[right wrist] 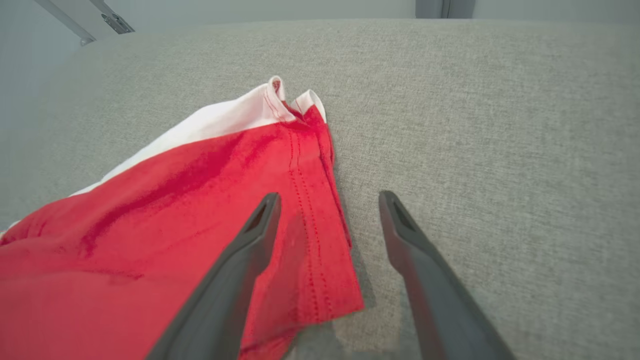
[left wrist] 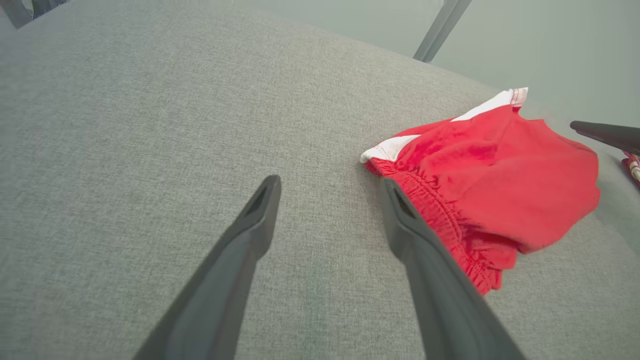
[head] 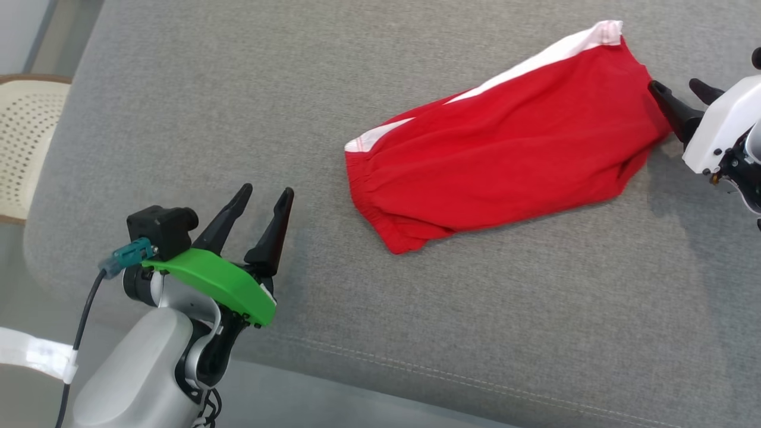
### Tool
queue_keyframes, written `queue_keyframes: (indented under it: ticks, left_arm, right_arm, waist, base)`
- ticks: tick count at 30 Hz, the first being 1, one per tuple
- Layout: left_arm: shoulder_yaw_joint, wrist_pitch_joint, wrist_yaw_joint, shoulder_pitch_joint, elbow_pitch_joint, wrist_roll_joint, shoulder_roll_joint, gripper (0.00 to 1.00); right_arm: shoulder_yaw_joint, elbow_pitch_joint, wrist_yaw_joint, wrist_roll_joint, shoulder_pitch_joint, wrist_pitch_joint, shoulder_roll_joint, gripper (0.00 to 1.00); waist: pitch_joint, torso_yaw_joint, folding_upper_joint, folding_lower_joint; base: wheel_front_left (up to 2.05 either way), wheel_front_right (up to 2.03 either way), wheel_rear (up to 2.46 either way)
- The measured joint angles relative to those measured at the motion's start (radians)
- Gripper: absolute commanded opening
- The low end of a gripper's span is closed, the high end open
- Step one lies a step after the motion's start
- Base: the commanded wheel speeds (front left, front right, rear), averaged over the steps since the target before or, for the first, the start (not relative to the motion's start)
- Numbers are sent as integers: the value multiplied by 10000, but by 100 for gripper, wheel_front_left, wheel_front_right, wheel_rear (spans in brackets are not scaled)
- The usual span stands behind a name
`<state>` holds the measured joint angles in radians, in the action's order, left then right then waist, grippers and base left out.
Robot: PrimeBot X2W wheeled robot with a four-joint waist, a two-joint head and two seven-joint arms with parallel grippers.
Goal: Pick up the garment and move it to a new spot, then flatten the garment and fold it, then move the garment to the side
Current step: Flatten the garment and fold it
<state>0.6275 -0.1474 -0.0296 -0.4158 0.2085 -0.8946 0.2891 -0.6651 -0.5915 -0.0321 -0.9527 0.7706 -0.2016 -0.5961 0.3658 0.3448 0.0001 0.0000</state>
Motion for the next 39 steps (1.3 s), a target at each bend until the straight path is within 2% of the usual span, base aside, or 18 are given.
queue_keyframes:
  ticks: [5,10,15,20,25,32,39]
  left_arm:
    - [-105,-343,-236,66,-236,211,113,100]
    - [-63,-280,-219,291,-518,-81,-29,100]
    - [291,359,196,561,-759,-1024,-483,100]
    - [336,857,391,575,-825,-1622,-679,100]
    - [426,1172,401,567,-750,-1701,-704,100]
    - [439,1578,650,541,-844,-2403,-1007,100]
    - [570,2054,652,338,-412,-2631,-1127,100]
  right_arm:
    - [29,-77,-27,-176,14,-27,98,100]
    - [-211,-138,-33,-48,114,-236,165,100]
    - [-370,-138,-117,31,388,-362,362,100]
    - [-508,-140,-203,211,610,-539,380,100]
    - [-554,-140,-205,244,830,-673,372,100]
    - [-604,-222,-280,293,873,-815,364,100]
    - [-589,-249,-311,188,884,-953,393,100]
  waist:
    - [46,317,0,0]
    - [204,386,0,0]
    - [341,295,0,0]
    - [437,76,0,0]
    - [530,-135,0,0]
    - [693,-524,0,0]
    - [822,-698,0,0]
  base:
    - [0,0,0]
    - [0,0,0]
    - [0,0,0]
    - [0,0,0]
    - [0,0,0]
    - [0,0,0]
    - [0,0,0]
